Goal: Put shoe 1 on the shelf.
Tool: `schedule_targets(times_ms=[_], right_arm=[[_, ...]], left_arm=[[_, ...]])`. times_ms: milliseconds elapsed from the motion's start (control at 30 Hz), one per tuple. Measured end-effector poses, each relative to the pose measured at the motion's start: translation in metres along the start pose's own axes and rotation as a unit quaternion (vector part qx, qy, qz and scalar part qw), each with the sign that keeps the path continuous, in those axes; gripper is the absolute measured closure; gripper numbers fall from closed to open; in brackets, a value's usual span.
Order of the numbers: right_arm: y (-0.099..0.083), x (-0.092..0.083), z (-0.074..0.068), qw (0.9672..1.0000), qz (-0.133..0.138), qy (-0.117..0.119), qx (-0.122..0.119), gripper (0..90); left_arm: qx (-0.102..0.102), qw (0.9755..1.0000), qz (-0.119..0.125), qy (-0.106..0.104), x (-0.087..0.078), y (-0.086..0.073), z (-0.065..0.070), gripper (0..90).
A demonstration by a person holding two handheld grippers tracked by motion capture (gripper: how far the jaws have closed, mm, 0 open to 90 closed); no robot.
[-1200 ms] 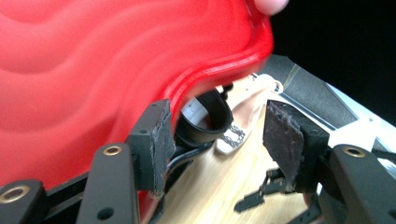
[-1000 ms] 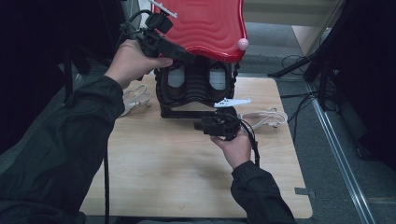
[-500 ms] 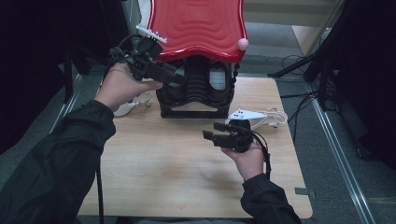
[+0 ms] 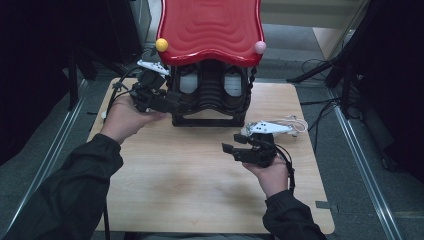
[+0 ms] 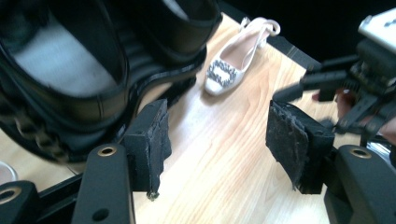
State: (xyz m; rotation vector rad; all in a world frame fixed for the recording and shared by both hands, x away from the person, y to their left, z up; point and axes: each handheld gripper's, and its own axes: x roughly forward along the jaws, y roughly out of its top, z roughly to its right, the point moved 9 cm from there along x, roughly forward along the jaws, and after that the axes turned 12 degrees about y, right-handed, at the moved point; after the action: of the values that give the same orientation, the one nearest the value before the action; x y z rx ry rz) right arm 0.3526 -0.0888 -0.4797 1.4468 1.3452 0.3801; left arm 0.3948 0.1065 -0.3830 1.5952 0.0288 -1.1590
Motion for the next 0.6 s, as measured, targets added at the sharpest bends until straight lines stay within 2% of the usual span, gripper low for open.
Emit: schedule_targets(times_ms=[200,333,500,600], right_arm=[[-0.002,-0.003,0.003,1.0000,-0.004,-0.003,0.006,39.2],[-0.002,-0.002,0.004,1.0000,-0.003,-0.003,-0.006,38.9],[-0.006,-0.003,0.010,0.9999,-0.012,-0.012,-0.004,39.6],[-0.007,-0.004,0.013,0.9998,-0.013,-0.014,-0.001,39.6]], left_arm=[[-0.007,1.0000,0.001,-0.006,0.009,-0.025,-0.005,39.5],[-0.018,0.9998,-0.004,-0.011,0.017,-0.044,-0.009,39.6],[-0.026,0.9995,-0.012,-0.011,0.026,-0.069,-0.015,42.7],[-0.031,0.9994,-0.015,-0.003,0.030,-0.085,-0.020,45.8]])
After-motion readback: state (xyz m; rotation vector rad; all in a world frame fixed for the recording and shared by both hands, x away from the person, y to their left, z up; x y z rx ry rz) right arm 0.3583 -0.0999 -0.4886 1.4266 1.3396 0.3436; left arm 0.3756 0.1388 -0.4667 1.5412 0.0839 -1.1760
